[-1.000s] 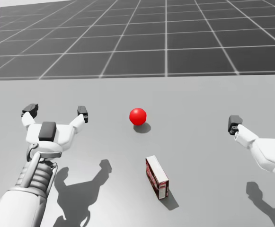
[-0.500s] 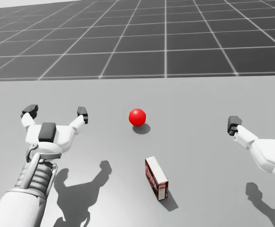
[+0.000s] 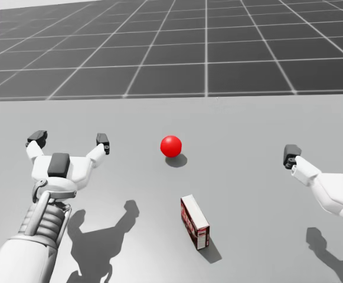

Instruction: Watch the red light. When it turns green, pick up the object.

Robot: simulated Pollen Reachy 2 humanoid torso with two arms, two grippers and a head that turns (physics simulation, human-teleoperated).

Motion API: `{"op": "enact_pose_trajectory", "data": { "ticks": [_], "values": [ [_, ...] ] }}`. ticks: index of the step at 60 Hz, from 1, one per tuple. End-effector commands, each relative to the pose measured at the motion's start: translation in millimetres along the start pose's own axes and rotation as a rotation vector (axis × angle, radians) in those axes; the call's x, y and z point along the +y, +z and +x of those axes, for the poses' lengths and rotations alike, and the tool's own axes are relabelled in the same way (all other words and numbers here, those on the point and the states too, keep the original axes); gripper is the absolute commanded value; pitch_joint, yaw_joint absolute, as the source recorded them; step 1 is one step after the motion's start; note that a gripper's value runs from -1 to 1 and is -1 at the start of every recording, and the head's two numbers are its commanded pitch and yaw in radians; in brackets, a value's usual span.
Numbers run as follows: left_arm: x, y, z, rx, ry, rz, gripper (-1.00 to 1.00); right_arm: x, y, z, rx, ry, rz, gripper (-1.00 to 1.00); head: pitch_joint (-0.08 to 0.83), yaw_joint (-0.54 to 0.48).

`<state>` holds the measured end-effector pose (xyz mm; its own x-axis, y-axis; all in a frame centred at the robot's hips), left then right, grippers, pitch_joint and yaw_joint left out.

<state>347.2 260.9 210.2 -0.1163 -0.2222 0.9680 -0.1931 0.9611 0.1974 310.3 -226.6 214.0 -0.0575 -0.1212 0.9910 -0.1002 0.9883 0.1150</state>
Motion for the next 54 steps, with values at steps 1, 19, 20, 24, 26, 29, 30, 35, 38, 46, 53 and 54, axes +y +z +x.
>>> {"op": "enact_pose_trajectory", "data": {
  "ticks": [1, 19, 20, 24, 26, 29, 30, 35, 38, 46, 53, 54],
  "values": [
    [0.2, 0.1, -0.3, 0.0, 0.0, 0.0, -1.0, 4.6, 0.6, -2.9, 0.003, -0.023, 0.001, -1.0, 0.461, 0.13],
    [-0.1, 0.0, -0.2, -0.001, -0.001, -0.001, -1.0, 4.0, 0.3, -3.2, 0.004, -0.021, 0.001, -1.0, 0.464, 0.13],
    [-0.2, 0.0, -0.1, -0.001, -0.002, -0.001, -1.0, 4.1, 0.3, -3.1, 0.004, -0.021, 0.001, -1.0, 0.464, 0.13],
    [-0.3, 0.2, 0.0, -0.001, -0.001, -0.001, -1.0, 4.1, 0.4, -3.1, 0.003, -0.02, 0.002, -1.0, 0.463, 0.13],
    [-0.3, 0.2, 0.0, -0.001, -0.001, -0.001, -1.0, 4.0, 0.3, -3.2, 0.003, -0.019, 0.002, -1.0, 0.463, 0.13],
    [-0.3, 0.3, 0.0, -0.001, -0.002, -0.002, -1.0, 4.0, 0.4, -3.3, 0.004, -0.018, 0.004, -1.0, 0.463, 0.13],
    [-0.4, 0.3, 0.0, -0.001, -0.001, -0.002, -1.0, 4.0, 0.4, -3.3, 0.004, -0.018, 0.004, -1.0, 0.463, 0.13],
    [-0.4, 0.5, 0.3, -0.002, -0.001, -0.002, -1.0, 4.3, 0.6, -3.5, 0.005, -0.018, 0.006, -1.0, 0.465, 0.13],
    [-0.5, 0.7, 0.4, -0.002, -0.001, -0.002, -1.0, 4.3, 0.6, -3.5, 0.006, -0.017, 0.007, -1.0, 0.465, 0.13],
    [-0.5, 0.8, 0.6, -0.003, -0.001, -0.003, -1.0, 4.2, 0.6, -3.3, 0.004, -0.017, 0.006, -1.0, 0.465, 0.13],
    [-0.6, 0.9, 0.6, -0.003, -0.001, -0.003, -1.0, 4.6, 0.6, -3.1, 0.003, -0.014, 0.006, -1.0, 0.465, 0.13],
    [-0.6, 0.9, 0.6, -0.003, -0.001, -0.003, -1.0, 4.7, 0.7, -3.0, 0.002, -0.012, 0.005, -1.0, 0.465, 0.13]
  ]
}}
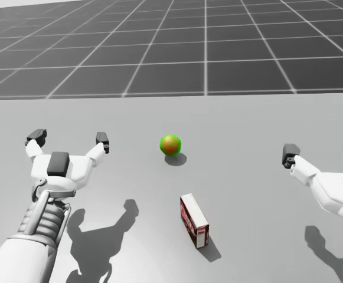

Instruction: Watch the red light. When it turns green, pick up the object.

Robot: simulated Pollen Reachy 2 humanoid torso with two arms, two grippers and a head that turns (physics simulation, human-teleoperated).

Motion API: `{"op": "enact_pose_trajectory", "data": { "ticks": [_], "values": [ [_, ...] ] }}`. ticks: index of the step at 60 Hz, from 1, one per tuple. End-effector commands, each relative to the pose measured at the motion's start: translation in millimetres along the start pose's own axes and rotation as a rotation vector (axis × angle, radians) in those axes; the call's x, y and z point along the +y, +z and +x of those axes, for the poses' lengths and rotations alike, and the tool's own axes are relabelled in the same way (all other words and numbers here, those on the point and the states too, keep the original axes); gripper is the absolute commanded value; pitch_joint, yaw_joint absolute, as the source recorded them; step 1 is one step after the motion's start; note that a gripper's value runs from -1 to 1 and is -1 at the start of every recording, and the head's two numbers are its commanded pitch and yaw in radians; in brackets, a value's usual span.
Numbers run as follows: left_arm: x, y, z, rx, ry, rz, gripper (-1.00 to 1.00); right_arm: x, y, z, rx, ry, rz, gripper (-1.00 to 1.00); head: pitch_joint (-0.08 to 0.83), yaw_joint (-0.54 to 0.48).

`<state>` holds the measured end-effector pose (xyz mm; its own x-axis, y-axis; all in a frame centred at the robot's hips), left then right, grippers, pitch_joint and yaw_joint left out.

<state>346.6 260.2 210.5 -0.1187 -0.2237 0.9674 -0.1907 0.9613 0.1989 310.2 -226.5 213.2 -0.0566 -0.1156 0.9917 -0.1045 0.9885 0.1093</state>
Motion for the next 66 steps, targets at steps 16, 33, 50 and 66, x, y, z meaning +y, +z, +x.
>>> {"op": "enact_pose_trajectory", "data": {
  "ticks": [16, 33, 50, 66],
  "values": [
    [0.3, 0, 1, -0.001, 0.001, -0.001, -1.0, 5.4, 1, -1, -0.003, -0.015, 0.001, -1.0, 0.524, 0.11],
    [0.9, 0, 2, -0.001, 0.003, 0.0, -1.0, 7.2, 1, -2, -0.003, -0.011, 0.003, -1.0, 0.666, 0.07],
    [1.9, 0, 3, -0.001, 0.006, 0.003, -1.0, 16.6, 6, 3, 0.005, -0.021, 0.028, -1.0, 0.706, 0.06],
    [1.5, 0, 2, 0.003, 0.003, 0.007, -1.0, 70.3, 53, 14, 0.016, -0.046, 0.175, -1.0, 0.707, 0.05]
  ]
}}
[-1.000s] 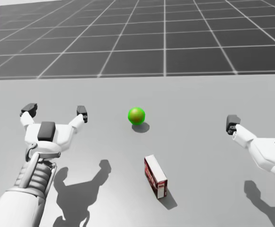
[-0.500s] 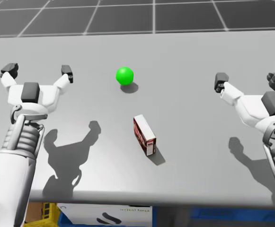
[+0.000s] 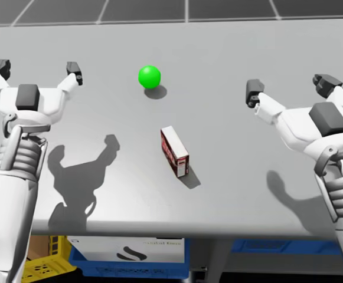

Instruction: Watch the red light. When it turns green, pick up the object.

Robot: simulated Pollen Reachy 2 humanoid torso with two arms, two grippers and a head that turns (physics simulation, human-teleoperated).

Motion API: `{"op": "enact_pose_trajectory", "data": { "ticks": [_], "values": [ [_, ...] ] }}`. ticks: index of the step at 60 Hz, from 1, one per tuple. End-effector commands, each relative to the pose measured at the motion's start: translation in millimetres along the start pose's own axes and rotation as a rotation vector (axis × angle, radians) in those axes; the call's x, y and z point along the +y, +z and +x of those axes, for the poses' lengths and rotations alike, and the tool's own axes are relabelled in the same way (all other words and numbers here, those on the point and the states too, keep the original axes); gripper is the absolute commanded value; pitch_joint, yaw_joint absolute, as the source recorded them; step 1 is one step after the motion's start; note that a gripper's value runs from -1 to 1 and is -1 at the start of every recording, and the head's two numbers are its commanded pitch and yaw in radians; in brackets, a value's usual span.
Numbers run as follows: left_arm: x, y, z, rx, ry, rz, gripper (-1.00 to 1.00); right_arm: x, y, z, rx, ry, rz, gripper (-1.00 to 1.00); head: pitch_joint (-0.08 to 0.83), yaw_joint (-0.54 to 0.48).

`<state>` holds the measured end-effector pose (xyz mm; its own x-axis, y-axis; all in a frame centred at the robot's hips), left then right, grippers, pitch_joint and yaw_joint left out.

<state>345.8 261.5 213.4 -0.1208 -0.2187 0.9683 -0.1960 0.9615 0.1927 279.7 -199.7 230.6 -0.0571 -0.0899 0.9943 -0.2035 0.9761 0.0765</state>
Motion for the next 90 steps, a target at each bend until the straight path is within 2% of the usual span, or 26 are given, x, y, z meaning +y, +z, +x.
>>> {"op": "enact_pose_trajectory", "data": {
  "ticks": [1, 5, 6, 11, 18, 21, 24, 25, 26, 30, 44, 52, 66, 73, 74, 90],
  "values": [
    [-0.8, 0, -1, 0.005, -0.003, 0.001, -1.0, 43.9, 25, -1, 0.01, -0.076, 0.082, -1.0, 0.707, 0.05],
    [-2.1, 0, -3, 0.008, -0.007, -0.002, -1.0, 60.6, 38, -2, 0.02, -0.077, 0.128, -1.0, 0.708, 0.05],
    [-2.3, 0, -3, 0.008, -0.008, -0.003, -1.0, 69.5, 45, -3, 0.026, -0.072, 0.156, -1.0, 0.709, 0.04],
    [-2.3, -1, -3, 0.009, -0.008, -0.004, -1.0, 91.9, 61, -9, 0.032, -0.038, 0.222, -1.0, 0.712, 0.04],
    [-2.1, -1, -3, 0.008, -0.007, -0.002, -1.0, 112.5, 74, -16, 0.049, -0.028, 0.271, -1.0, 0.714, 0.04],
    [-2.4, 0, -3, 0.008, -0.007, -0.003, -1.0, 122.9, 81, -22, 0.064, -0.041, 0.299, -1.0, 0.715, 0.05],
    [-2.6, -1, -3, 0.009, -0.008, -0.003, -1.0, 135.0, 87, -30, 0.077, -0.106, 0.308, -1.0, 0.714, 0.04],
    [-2.6, -1, -3, 0.009, -0.008, -0.003, -1.0, 137.4, 87, -32, 0.073, -0.11, 0.311, -1.0, 0.714, 0.04],
    [-2.7, 0, -3, 0.009, -0.008, -0.003, -1.0, 142.0, 88, -38, 0.086, -0.086, 0.336, -1.0, 0.713, 0.04],
    [-2.4, 0, -3, 0.009, -0.008, -0.003, -1.0, 150.8, 88, -51, 0.095, -0.111, 0.352, -1.0, 0.711, 0.04],
    [-1.3, 0, -1, 0.006, -0.004, 0.001, -1.0, 169.0, 75, -77, 0.153, -0.089, 0.362, -1.0, 0.71, 0.04],
    [-0.4, 1, 0, 0.004, 0.001, 0.003, -1.0, 177.6, 60, -89, 0.197, -0.094, 0.363, -1.0, 0.708, 0.04],
    [0.0, 1, 1, 0.003, 0.004, 0.003, -1.0, 189.2, 33, -95, 0.197, -0.083, 0.361, -1.0, 0.711, 0.05],
    [0.2, 1, 1, 0.004, 0.004, 0.004, -1.0, 195.9, 16, -96, 0.228, -0.116, 0.365, -1.0, 0.711, 0.04],
    [0.2, 1, 1, 0.004, 0.004, 0.004, -1.0, 198.3, 13, -97, 0.249, -0.136, 0.367, -1.0, 0.711, 0.04],
    [0.4, 1, 1, 0.004, 0.003, 0.003, -1.0, 210.1, -5, -91, 0.296, -0.206, 0.391, -1.0, 0.714, 0.04]
  ]
}}
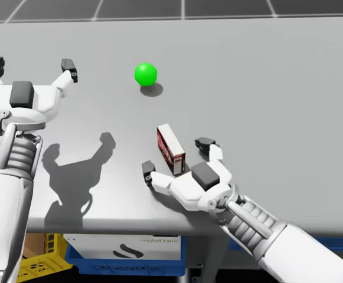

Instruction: Watch the red light. When it turns green, pick up the object.

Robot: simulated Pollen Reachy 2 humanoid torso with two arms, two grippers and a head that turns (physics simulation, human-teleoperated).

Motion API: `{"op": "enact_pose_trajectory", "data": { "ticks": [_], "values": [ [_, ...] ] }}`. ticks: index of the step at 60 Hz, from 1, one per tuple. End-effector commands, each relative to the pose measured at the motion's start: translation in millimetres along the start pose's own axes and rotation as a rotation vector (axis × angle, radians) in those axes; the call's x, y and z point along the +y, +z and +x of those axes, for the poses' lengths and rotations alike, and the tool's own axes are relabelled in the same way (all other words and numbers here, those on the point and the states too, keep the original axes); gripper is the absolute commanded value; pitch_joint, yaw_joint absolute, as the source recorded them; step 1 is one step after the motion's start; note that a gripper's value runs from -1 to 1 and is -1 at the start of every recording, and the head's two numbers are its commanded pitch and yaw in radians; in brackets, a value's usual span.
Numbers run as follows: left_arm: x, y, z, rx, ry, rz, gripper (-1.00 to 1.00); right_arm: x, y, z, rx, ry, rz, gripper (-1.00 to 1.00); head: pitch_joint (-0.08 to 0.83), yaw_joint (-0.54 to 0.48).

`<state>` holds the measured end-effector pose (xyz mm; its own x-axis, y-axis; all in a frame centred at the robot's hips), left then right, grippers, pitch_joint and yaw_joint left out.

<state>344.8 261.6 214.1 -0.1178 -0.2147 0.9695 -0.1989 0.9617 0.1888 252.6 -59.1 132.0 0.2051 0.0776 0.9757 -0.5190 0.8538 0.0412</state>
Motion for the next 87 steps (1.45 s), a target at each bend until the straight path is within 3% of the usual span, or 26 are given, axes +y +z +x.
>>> {"op": "enact_pose_trajectory", "data": {
  "ticks": [1, 7, 8, 9, 10, 11, 12, 30, 45, 55, 62, 72, 87],
  "values": [
    [0.1, 0, 0, 0.0, 0.0, 0.0, -1.0, 66.8, -29, 30, -0.056, -0.252, 0.098, -1.0, 0.713, 0.04],
    [-0.2, 0, 0, 0.001, -0.001, 0.0, -1.0, 67.4, -29, 35, -0.06, -0.28, 0.139, -1.0, 0.712, 0.04],
    [-0.2, 0, -1, 0.001, -0.001, 0.0, -1.0, 67.7, -28, 36, -0.07, -0.276, 0.143, -0.79, 0.711, 0.04],
    [-0.2, 0, -1, 0.001, -0.001, 0.0, -1.0, 67.1, -28, 36, -0.077, -0.273, 0.139, -0.38, 0.711, 0.04],
    [-0.3, 0, -1, 0.001, -0.002, -0.001, -1.0, 68.3, -27, 35, -0.096, -0.283, 0.13, 0.54, 0.711, 0.04],
    [-0.4, 0, -1, 0.001, -0.002, -0.001, -1.0, 68.1, -26, 35, -0.095, -0.281, 0.138, 0.98, 0.711, 0.04],
    [-0.4, 0, -1, 0.001, -0.002, -0.001, -1.0, 67.5, -26, 36, -0.091, -0.288, 0.143, 1.0, 0.711, 0.04],
    [-1.3, -1, -1, 0.004, -0.005, -0.001, -1.0, 66.1, -23, 39, -0.081, -0.297, 0.144, 1.0, 0.677, 0.03],
    [-2.0, 0, -2, 0.006, -0.011, -0.003, -1.0, 66.1, -21, 39, -0.086, -0.29, 0.146, 1.0, 0.44, 0.04],
    [-2.3, 0, -3, 0.008, -0.013, -0.002, -1.0, 64.9, -18, 46, -0.104, -0.285, 0.149, 1.0, 0.36, 0.03],
    [-1.7, 0, -3, 0.009, -0.007, 0.004, -1.0, 59.9, -7, 71, -0.161, -0.279, 0.163, 1.0, 0.346, 0.03],
    [-1.6, 0, -3, 0.007, -0.009, 0.0, -1.0, 45.4, 19, 128, -0.3, -0.262, 0.167, 1.0, 0.336, 0.03],
    [-0.9, -1, -2, -0.003, -0.012, -0.006, -1.0, 32.0, 62, 204, -0.495, -0.156, 0.167, 1.0, 0.319, 0.02]
  ]
}}
